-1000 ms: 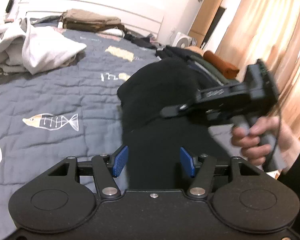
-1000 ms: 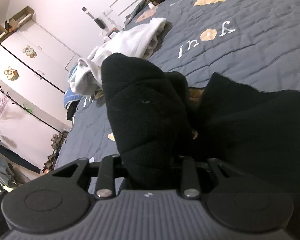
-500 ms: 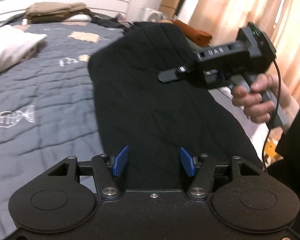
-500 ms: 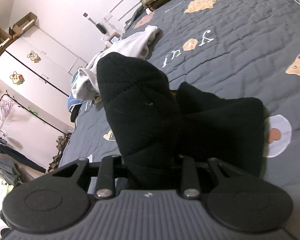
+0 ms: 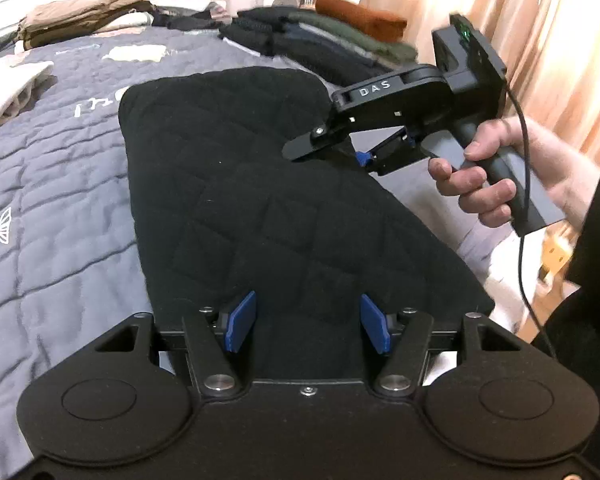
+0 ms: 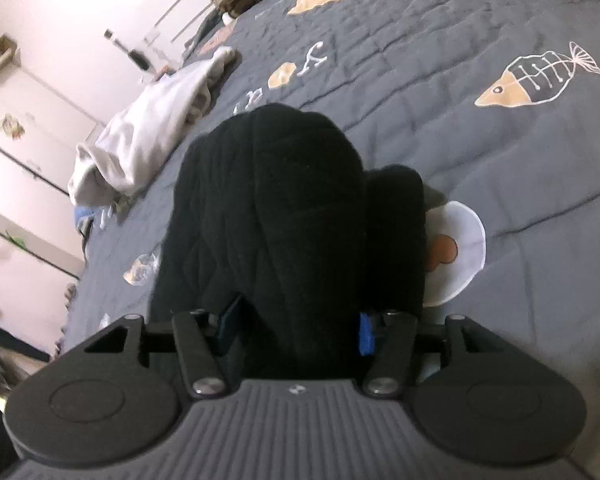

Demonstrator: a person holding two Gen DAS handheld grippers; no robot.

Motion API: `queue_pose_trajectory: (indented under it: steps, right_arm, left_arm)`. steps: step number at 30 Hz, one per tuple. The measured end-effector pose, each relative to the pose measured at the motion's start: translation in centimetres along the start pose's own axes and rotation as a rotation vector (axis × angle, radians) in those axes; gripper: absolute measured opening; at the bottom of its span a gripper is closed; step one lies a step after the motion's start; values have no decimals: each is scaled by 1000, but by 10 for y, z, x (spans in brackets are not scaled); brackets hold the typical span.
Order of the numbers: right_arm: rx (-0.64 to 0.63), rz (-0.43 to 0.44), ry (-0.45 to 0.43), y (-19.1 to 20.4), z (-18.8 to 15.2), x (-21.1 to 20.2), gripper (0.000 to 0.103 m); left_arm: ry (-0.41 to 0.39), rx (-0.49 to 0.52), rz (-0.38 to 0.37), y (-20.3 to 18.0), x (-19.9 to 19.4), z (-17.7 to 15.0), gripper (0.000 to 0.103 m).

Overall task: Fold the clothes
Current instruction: 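Release the folded jacket with the left gripper and lift the right gripper away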

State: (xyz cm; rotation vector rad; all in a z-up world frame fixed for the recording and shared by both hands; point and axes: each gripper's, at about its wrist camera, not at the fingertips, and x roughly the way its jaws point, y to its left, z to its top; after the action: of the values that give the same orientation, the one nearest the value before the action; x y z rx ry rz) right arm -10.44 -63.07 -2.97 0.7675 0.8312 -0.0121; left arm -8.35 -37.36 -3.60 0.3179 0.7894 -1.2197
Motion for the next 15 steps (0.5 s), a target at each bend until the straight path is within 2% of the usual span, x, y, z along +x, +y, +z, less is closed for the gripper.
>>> queue_pose_trajectory:
  steps: [2,6,9,12,15]
  right_arm:
    - [-18,3,-4,3,1,-6,58]
    - [-36,-13,-70,7,-3,-38,59]
    - [-31,-13,-45,1,-12,-42,60]
    - [-58,-55,10,0,-28,-34,61]
    - [-50,-14,28,2,-35,-35,61]
  left_arm:
    - [8,30,14,-7,5,0,58]
    - [1,36,5,-9,7,3,59]
    - [-2,26,-1,-9,9,5,59]
    - [-5,18,-7,-10,11,8,59]
    - [-12,4,-13,-13,9,9,59]
